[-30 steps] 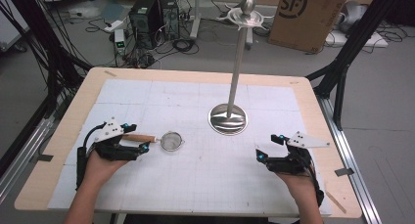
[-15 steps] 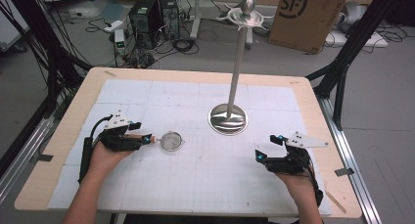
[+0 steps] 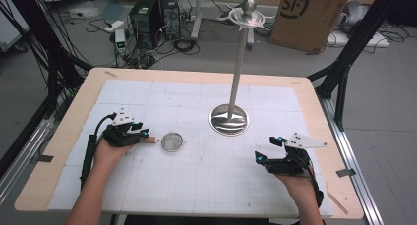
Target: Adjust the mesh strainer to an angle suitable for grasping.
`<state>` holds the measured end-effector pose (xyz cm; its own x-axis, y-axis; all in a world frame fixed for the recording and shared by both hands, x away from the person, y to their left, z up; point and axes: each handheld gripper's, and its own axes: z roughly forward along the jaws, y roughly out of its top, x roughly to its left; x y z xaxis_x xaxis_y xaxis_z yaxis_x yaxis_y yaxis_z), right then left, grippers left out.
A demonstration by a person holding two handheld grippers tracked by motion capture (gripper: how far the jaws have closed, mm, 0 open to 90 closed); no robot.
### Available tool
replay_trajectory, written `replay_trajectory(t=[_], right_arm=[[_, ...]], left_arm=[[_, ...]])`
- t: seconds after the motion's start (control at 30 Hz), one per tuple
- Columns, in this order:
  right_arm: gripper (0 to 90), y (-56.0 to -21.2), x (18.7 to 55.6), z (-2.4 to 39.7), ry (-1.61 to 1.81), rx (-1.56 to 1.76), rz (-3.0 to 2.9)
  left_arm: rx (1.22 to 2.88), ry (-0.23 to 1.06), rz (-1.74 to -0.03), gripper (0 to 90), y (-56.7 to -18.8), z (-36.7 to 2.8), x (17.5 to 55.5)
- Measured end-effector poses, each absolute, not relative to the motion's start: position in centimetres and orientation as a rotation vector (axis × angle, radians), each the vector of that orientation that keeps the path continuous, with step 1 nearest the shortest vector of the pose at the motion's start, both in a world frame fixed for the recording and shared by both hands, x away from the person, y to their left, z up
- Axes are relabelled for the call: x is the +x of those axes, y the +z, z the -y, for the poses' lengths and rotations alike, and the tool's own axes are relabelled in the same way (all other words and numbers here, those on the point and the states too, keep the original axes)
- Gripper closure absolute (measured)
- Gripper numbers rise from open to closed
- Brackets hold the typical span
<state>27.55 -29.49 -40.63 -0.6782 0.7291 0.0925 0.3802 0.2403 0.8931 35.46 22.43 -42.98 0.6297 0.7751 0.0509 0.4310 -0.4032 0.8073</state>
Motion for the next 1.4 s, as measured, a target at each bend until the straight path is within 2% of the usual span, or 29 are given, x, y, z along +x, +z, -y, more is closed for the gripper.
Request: replay_trajectory(t=[0.17, 0.4, 0.77, 1.13, 1.4], right_arm=[[16.1, -40.7, 27.6, 29.4, 1.408, 1.016, -2.184], [16.1, -40.7, 27.6, 29.1, 1.402, 1.007, -2.192], [16.1, -40.8, 27.6, 29.3, 1.393, 1.013, -2.195], [16.1, -40.7, 27.5, 29.5, 1.397, 1.014, -2.189], [16.1, -40.8, 27.5, 29.4, 1.393, 1.018, -2.195]], left_arm=[[2.073, 0.618, -0.964, 75.4, -43.1, -22.1, 35.5], [2.082, 0.626, -1.002, 83.8, -43.4, -22.5, 35.7], [2.112, 0.586, -1.032, 88.6, -43.9, -22.9, 35.7], [2.179, 0.551, -0.986, 88.9, -43.7, -22.4, 34.5], [2.139, 0.51, -0.987, 89.6, -44.0, -23.6, 32.7]])
